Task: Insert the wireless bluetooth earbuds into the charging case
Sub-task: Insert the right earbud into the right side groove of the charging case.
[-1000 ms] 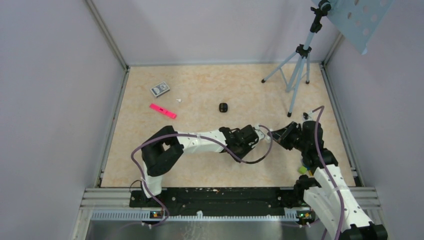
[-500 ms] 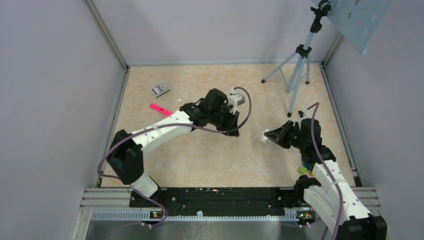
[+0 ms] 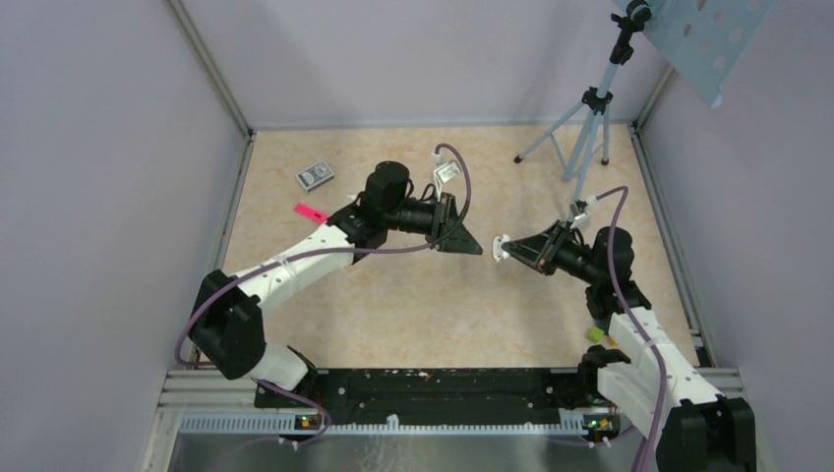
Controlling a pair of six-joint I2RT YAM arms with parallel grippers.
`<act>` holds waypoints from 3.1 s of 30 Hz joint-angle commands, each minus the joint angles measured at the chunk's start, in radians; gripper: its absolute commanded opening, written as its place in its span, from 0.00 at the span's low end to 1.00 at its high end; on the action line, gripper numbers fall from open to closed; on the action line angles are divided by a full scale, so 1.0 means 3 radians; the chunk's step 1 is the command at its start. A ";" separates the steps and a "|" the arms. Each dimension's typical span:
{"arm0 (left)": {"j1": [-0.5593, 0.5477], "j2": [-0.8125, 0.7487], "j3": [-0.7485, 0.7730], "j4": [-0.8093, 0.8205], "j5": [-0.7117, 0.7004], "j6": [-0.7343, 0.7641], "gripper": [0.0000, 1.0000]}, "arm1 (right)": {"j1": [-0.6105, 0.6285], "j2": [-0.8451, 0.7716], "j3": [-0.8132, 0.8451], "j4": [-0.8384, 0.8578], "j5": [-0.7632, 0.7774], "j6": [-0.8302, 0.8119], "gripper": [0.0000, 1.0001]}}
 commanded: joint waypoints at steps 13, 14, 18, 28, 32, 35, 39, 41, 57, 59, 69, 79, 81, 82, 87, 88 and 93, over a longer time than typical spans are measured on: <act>0.0102 -0.0049 -0.0394 0.1759 0.0300 -0.1156 0.10 | 0.0111 0.0317 -0.0254 0.1811 -0.0353 0.1091 0.00; 0.0101 -0.0038 -0.0375 0.1769 0.0299 -0.1156 0.10 | 0.0118 0.0325 -0.0249 0.1804 -0.0356 0.1088 0.00; 0.0097 0.0029 -0.0303 0.1844 0.0309 -0.1212 0.10 | 0.0154 0.0327 -0.0172 0.1608 -0.0344 0.0974 0.00; 0.0082 0.0206 -0.0412 0.2289 0.0278 -0.1412 0.09 | 0.0170 0.0353 -0.0110 0.1583 -0.0302 0.1043 0.00; 0.0084 0.0180 -0.0433 0.2211 0.0186 -0.1318 0.09 | 0.0175 0.0345 -0.0114 0.1578 -0.0244 0.1117 0.00; 0.0084 0.0154 -0.0408 0.2110 0.0114 -0.1220 0.09 | 0.0191 0.0307 -0.0119 0.1579 -0.0149 0.1240 0.00; 0.0079 0.0163 -0.0451 0.2185 0.0030 -0.1281 0.09 | 0.0235 0.0213 -0.0109 0.1398 0.0017 0.1288 0.00; 0.0074 0.0184 -0.0484 0.2312 0.0029 -0.1360 0.09 | 0.0273 0.0165 -0.0065 0.1197 0.0082 0.1208 0.00; 0.0011 0.0422 -0.0676 0.2910 0.0036 -0.1673 0.09 | 0.0348 0.0046 -0.0027 0.0991 0.0244 0.1220 0.00; 0.0005 0.0450 -0.0683 0.2953 0.0034 -0.1696 0.09 | 0.0349 0.0040 -0.0053 0.1052 0.0246 0.1276 0.00; 0.0002 0.0502 -0.0748 0.3107 -0.0021 -0.1734 0.09 | 0.0356 0.0010 -0.0129 0.1183 0.0198 0.1384 0.00; 0.0002 0.0549 -0.0766 0.3147 -0.0056 -0.1695 0.09 | 0.0359 -0.0047 -0.0198 0.1299 0.0201 0.1485 0.00; 0.0001 0.0542 -0.0762 0.3123 -0.0075 -0.1667 0.09 | 0.0360 -0.0046 -0.0192 0.1312 0.0196 0.1491 0.00; 0.0002 0.0544 -0.0763 0.3111 -0.0081 -0.1657 0.09 | 0.0360 -0.0047 -0.0193 0.1314 0.0197 0.1491 0.00; 0.0002 0.0548 -0.0753 0.3114 -0.0094 -0.1648 0.09 | 0.0363 -0.0049 -0.0200 0.1326 0.0185 0.1490 0.00; 0.0002 0.0547 -0.0753 0.3114 -0.0096 -0.1647 0.09 | 0.0362 -0.0053 -0.0208 0.1329 0.0185 0.1495 0.00; 0.0000 0.0529 -0.0738 0.3068 -0.0129 -0.1592 0.09 | 0.0365 -0.0067 -0.0201 0.1333 0.0185 0.1500 0.00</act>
